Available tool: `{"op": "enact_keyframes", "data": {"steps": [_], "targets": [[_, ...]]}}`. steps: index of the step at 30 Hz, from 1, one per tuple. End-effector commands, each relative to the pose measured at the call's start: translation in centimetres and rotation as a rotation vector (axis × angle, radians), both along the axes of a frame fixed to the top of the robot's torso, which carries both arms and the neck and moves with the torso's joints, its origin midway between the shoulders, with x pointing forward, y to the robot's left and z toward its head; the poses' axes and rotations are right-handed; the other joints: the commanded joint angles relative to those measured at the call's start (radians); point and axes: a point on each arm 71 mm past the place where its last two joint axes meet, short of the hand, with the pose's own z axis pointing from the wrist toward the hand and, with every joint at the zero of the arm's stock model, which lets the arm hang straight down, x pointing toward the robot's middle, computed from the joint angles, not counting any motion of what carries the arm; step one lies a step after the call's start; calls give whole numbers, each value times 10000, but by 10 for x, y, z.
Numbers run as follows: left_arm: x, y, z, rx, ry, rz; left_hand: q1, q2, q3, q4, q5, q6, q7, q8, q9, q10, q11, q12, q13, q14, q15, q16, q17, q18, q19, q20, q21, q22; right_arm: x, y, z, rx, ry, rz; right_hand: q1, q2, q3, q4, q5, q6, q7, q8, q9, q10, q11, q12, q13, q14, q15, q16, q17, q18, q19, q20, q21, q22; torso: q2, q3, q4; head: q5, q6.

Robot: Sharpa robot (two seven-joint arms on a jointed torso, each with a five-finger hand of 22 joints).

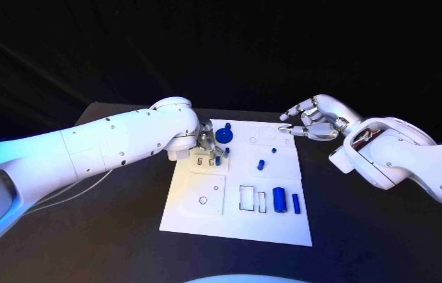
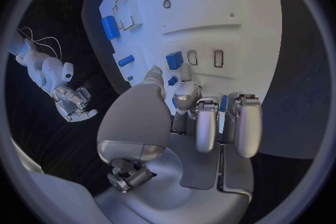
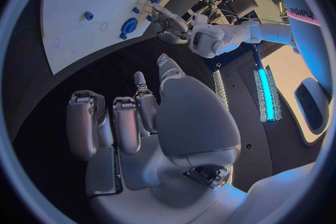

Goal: Assemble the parts on the task board

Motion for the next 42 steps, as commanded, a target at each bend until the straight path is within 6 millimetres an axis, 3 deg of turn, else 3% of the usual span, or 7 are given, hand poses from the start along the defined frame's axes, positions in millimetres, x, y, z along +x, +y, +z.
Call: {"op": "enact_keyframes", "data": {"steps": [1, 32, 39, 42], "targets": [[-1, -3, 0, 185, 174, -239, -15, 91, -28, -31, -33, -110, -1, 66, 36, -74, 4, 6, 21, 1050, -26, 25, 2632, -104, 933, -16, 68, 2424, 0, 1, -1, -51, 38, 40, -86, -25, -52, 13, 33, 27, 5, 34, 12, -9, -34, -50, 575, 730, -45, -47, 1476, 155, -21, -53, -34, 1523, 0, 9, 4, 26, -23], [-1, -8, -3, 222, 320, -442, 609, 321, 117, -65, -30, -267, -6, 230, 439, -95, -2, 76, 125, 1050, -25, 25, 2632, -118, 971, 1, 95, 2492, 1, 4, -3, -127, 160, 127, -54, 43, -47, 12, 77, 48, -6, 58, 22, 3, -45, -44, 580, 727, -53, -60, 1462, 165, -43, -61, -81, 1496, 15, 32, -1, -27, -124], [-1, -9, -3, 184, 328, -429, 1053, 699, 419, -87, -13, -359, -32, 275, 619, -124, -26, 36, 111, 1050, -45, 25, 2632, -118, 971, -4, 95, 2492, 1, 4, -3, -136, 171, 138, -35, 65, -42, 6, 98, 49, -8, 62, 24, 7, -48, -40, 582, 726, -56, -65, 1457, 165, -42, -64, -85, 1495, 13, 30, -3, -32, -123], [-1, -9, -3, 30, 458, -375, 1649, 918, 818, -251, 25, -444, -83, 280, 718, -169, -73, -36, 65, 1050, -85, 25, 2632, -119, 973, -19, 96, 2498, 2, 5, -3, -143, 181, 153, 60, 114, -36, -27, 581, 34, -10, 77, 30, 6, -56, -53, 565, 732, -69, -73, 1461, 168, -44, -83, -121, 1483, 15, 23, 4, -45, -128]]}}
